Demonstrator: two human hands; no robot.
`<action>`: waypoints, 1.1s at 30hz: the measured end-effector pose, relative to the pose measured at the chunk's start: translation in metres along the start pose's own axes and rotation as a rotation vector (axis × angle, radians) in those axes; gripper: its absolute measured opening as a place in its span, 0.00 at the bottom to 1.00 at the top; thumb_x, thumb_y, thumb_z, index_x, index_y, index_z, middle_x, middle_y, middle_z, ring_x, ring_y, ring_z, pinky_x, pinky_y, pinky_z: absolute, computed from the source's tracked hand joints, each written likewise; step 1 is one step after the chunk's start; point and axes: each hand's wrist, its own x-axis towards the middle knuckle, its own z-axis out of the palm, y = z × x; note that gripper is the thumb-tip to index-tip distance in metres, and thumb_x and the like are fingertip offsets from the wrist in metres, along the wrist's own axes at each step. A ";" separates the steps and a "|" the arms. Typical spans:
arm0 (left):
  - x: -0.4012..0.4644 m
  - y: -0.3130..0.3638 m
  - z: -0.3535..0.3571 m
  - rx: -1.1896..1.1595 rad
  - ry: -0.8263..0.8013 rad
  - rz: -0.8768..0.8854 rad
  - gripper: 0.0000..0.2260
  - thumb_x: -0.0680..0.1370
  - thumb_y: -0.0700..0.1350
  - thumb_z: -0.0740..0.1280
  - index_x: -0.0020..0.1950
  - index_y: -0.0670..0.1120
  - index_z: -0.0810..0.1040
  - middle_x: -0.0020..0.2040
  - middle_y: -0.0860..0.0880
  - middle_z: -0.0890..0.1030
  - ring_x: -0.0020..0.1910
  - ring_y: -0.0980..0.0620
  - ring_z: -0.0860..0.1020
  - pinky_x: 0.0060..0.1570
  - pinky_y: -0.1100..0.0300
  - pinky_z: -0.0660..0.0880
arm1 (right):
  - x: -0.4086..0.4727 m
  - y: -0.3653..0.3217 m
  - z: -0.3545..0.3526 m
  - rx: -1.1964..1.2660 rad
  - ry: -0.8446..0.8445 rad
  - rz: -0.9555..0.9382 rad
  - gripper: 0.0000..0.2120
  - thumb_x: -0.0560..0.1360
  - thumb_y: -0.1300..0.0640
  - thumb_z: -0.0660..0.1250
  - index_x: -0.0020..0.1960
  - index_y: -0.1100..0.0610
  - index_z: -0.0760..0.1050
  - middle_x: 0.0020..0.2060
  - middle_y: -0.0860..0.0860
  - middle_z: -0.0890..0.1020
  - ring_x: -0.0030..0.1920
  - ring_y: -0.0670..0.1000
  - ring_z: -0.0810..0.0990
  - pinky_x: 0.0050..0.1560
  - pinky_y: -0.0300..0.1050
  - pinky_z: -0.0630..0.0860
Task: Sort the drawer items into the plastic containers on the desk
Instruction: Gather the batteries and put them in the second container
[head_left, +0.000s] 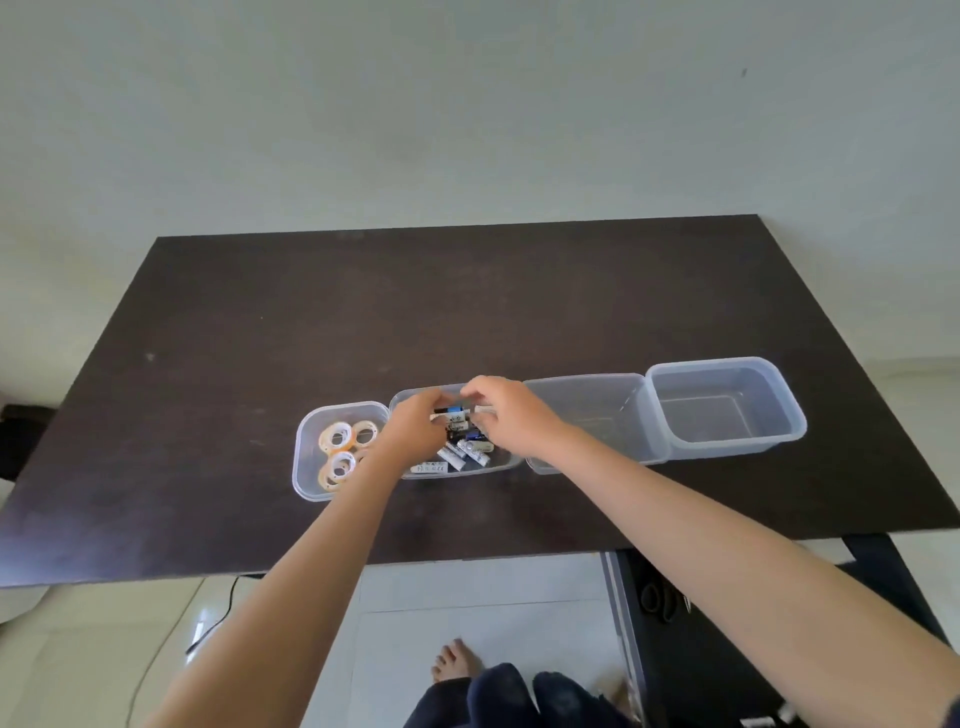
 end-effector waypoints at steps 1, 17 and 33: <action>-0.004 0.001 0.001 -0.031 0.035 0.014 0.17 0.77 0.35 0.57 0.65 0.44 0.73 0.58 0.49 0.79 0.50 0.51 0.76 0.49 0.60 0.70 | -0.002 0.003 -0.004 0.024 0.028 -0.018 0.15 0.76 0.65 0.63 0.61 0.56 0.73 0.59 0.52 0.78 0.61 0.51 0.76 0.61 0.51 0.74; -0.129 0.097 0.181 -0.301 0.144 0.330 0.06 0.74 0.39 0.66 0.49 0.45 0.80 0.42 0.55 0.80 0.38 0.58 0.77 0.39 0.73 0.71 | -0.210 0.137 -0.061 0.101 -0.081 -0.009 0.04 0.72 0.59 0.72 0.47 0.56 0.81 0.39 0.46 0.81 0.38 0.45 0.79 0.40 0.34 0.75; -0.158 0.129 0.398 0.134 -0.612 0.036 0.15 0.77 0.46 0.65 0.62 0.44 0.76 0.62 0.47 0.78 0.61 0.49 0.75 0.61 0.61 0.69 | -0.344 0.336 -0.031 -0.187 -0.569 0.369 0.15 0.72 0.56 0.67 0.59 0.50 0.77 0.54 0.49 0.78 0.56 0.51 0.77 0.56 0.49 0.75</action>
